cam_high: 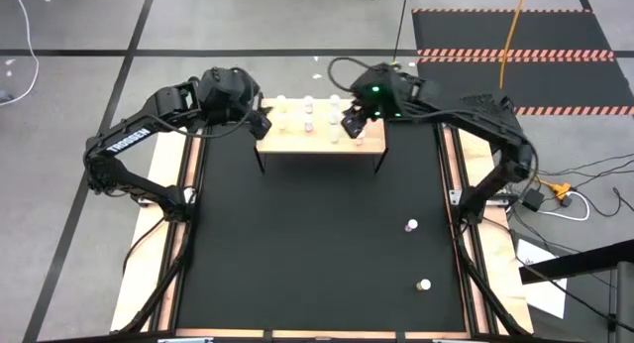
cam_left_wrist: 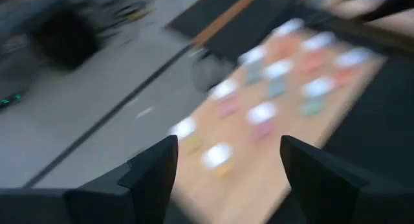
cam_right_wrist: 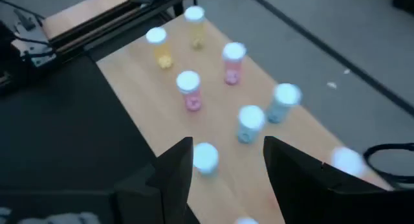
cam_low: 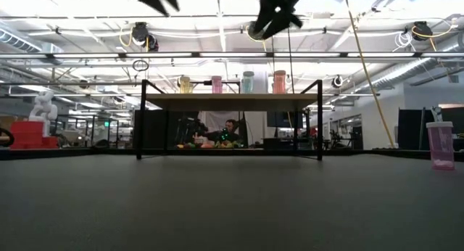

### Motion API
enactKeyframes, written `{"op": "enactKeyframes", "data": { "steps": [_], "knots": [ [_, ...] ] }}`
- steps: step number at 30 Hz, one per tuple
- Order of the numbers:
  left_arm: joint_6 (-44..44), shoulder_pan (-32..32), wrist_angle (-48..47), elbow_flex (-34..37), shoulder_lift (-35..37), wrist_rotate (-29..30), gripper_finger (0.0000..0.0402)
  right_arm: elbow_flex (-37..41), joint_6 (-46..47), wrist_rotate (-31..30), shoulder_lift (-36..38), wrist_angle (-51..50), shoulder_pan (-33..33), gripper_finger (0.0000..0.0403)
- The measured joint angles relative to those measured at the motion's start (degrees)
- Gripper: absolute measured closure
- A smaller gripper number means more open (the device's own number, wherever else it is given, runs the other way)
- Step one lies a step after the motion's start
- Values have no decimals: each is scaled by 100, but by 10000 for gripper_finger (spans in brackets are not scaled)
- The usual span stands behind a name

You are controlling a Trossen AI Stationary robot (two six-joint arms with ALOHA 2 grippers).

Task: Pick and place medicine bottles onto shelf by color
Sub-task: Put the pink pill bottle on the shelf aligned with the other pink bottles

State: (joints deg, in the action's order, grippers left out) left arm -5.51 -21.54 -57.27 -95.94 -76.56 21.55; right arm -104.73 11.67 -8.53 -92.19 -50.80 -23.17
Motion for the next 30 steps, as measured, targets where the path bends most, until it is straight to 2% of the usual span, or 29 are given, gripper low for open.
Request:
{"op": "enactKeyframes", "data": {
  "steps": [4,7,11,15,17,21,26,28,30],
  "knots": [
    [206,108,1114,-7,-155,-1343,128,0,-41,-415,526,-579,195,218],
    [224,364,1926,-7,-430,-1914,128,0,133,-608,952,-1027,440,218],
    [223,846,2732,-9,-1002,-2052,128,29,565,-974,1566,-1438,905,218],
    [350,1392,3748,-9,-1693,-2144,128,426,1208,-1238,2270,-1540,1417,219],
    [573,1675,4549,-7,-2092,-2332,128,802,1525,-1263,2633,-1521,1655,224],
    [847,2212,6730,-8,-2966,-2773,128,1734,2118,-1266,3306,-1508,1989,237],
    [728,2632,8814,-7,-3876,-2803,128,2908,2794,-1228,4021,-1505,2239,248],
    [834,2746,9417,-134,-4324,-2802,128,3289,2999,-1219,4217,-1488,2310,249],
    [712,2853,9425,-490,-4823,-2851,128,3612,3249,-1218,4369,-1398,2353,249]
  ]
}}
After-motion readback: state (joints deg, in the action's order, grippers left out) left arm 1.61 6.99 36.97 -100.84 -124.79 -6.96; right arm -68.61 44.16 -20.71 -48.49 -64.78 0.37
